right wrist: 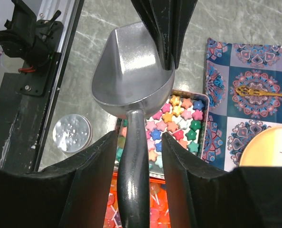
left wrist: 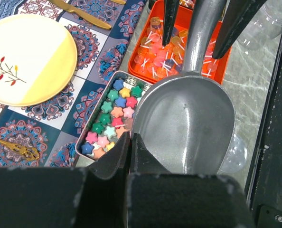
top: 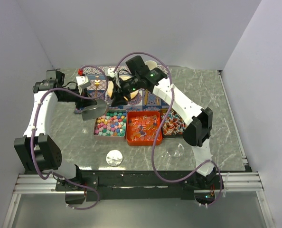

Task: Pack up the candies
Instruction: Pick up the spatula from the center of the board.

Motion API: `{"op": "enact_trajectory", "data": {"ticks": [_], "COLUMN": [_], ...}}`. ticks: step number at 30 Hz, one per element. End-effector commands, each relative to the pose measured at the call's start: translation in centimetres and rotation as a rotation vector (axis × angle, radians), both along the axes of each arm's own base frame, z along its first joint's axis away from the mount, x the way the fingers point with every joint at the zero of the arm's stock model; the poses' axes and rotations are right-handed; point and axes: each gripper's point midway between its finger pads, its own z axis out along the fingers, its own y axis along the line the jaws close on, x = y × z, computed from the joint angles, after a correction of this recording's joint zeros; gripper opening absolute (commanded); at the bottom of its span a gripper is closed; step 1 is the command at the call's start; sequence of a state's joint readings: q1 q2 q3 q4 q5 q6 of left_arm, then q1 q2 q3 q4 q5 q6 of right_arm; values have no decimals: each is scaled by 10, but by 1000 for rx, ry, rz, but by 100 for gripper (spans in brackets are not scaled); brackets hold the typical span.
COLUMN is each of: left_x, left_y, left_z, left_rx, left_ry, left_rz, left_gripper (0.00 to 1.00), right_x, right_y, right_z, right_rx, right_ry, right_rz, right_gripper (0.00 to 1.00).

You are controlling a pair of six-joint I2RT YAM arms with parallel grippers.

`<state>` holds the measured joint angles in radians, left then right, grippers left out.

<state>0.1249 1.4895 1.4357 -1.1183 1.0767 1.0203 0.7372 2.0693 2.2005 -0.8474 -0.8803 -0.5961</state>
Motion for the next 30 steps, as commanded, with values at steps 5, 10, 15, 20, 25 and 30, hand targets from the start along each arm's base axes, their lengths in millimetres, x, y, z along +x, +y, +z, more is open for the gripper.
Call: {"op": "enact_trajectory", "data": {"ticks": [5, 10, 15, 20, 25, 30], "left_x": [-4, -5, 2, 6, 21, 45], "left_y": [-22, -25, -27, -25, -16, 6], "left_z": [32, 38, 44, 47, 64, 125], "left_rx": [-105, -147, -171, -159, -189, -278], "left_ry": [-53, -32, -49, -44, -76, -262], "left_rz": [-46, -32, -23, -1, 88, 265], "left_gripper": [1, 1, 1, 4, 96, 96], "right_x": [-16, -19, -20, -16, -6, 8], "right_y": [22, 24, 26, 22, 3, -28], "right_z": [4, -3, -7, -17, -7, 18], "right_rx": [21, 5, -4, -41, -19, 13], "right_ry": [-2, 14, 11, 21, -10, -49], "right_rz": [48, 52, 51, 22, -34, -126], "right_gripper": [45, 33, 0, 0, 0, 0]}}
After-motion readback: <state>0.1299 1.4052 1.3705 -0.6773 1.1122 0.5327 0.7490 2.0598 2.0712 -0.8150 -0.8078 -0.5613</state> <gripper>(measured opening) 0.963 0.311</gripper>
